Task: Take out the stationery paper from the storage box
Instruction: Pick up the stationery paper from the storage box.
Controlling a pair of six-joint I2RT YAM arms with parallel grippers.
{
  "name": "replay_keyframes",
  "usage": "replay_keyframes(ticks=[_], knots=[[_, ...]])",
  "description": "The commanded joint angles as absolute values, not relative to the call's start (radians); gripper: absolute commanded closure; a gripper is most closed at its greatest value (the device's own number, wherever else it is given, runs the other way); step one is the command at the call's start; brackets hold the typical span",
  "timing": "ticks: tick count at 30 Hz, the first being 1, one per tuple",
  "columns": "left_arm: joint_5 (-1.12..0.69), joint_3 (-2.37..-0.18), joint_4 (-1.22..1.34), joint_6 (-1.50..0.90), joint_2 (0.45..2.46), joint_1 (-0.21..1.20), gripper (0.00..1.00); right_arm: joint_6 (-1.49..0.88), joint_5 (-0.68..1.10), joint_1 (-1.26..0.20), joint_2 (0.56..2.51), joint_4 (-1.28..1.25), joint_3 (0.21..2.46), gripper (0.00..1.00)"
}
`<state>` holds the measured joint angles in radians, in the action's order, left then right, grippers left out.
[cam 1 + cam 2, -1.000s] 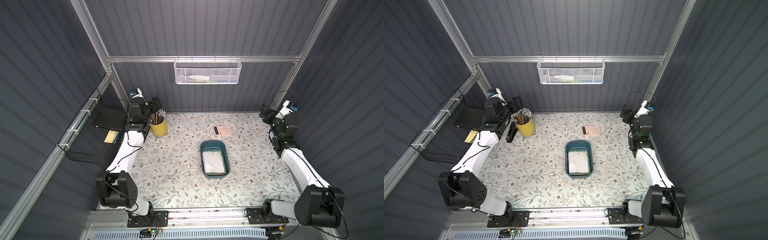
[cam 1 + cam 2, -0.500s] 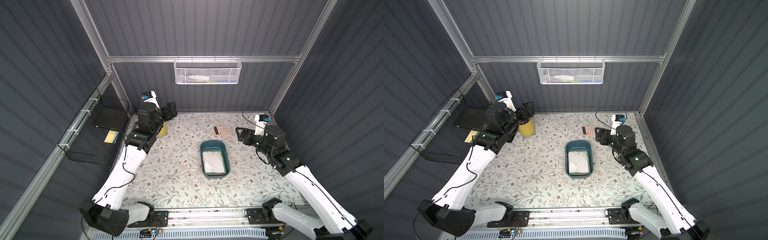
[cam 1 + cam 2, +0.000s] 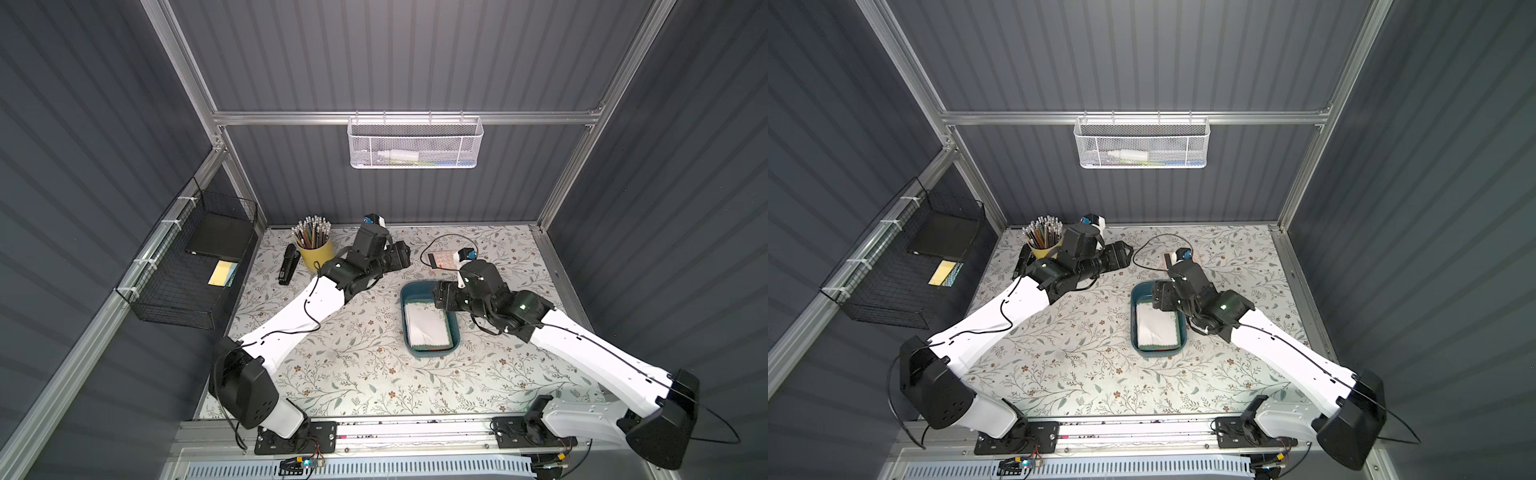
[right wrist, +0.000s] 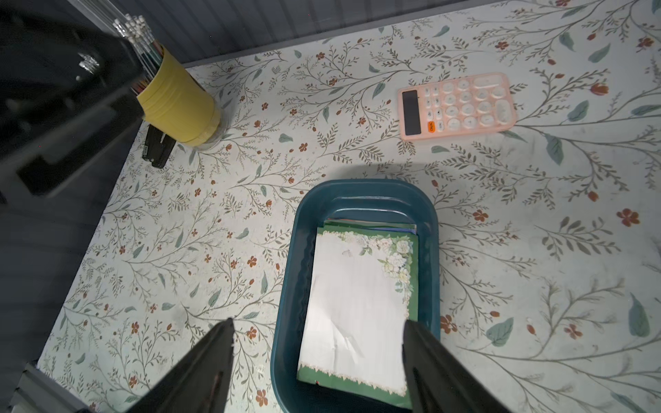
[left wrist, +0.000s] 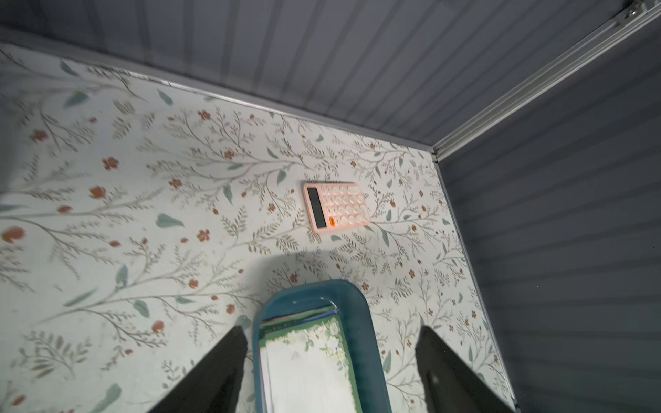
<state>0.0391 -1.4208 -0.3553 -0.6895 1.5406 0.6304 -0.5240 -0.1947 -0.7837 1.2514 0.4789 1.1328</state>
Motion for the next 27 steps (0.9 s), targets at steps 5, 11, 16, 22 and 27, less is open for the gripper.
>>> replay_keyframes(ticks=[5, 11, 16, 22, 27], knots=[[-0.017, -1.437, -0.464, -0.754, 1.556, 0.643, 0.24, -0.477, -0.410, -0.782, 1.330, 0.494, 1.277, 0.20], [-0.171, -1.397, -0.497, -0.787, 1.614, 0.647, 0.29, -0.498, -0.371, -0.646, 1.329, 0.451, 1.302, 0.23], [-0.288, -1.350, -0.462, -0.843, 1.627, 0.659, 0.32, -0.497, -0.247, -0.512, 1.305, 0.398, 1.250, 0.24], [-0.392, -1.359, -0.478, -0.873, 1.698, 0.686, 0.32, -0.467, -0.275, -0.488, 1.347, 0.400, 1.235, 0.24], [-0.389, -1.382, -0.511, -0.873, 1.759, 0.717, 0.33, -0.469, -0.255, -0.474, 1.360, 0.373, 1.209, 0.23]])
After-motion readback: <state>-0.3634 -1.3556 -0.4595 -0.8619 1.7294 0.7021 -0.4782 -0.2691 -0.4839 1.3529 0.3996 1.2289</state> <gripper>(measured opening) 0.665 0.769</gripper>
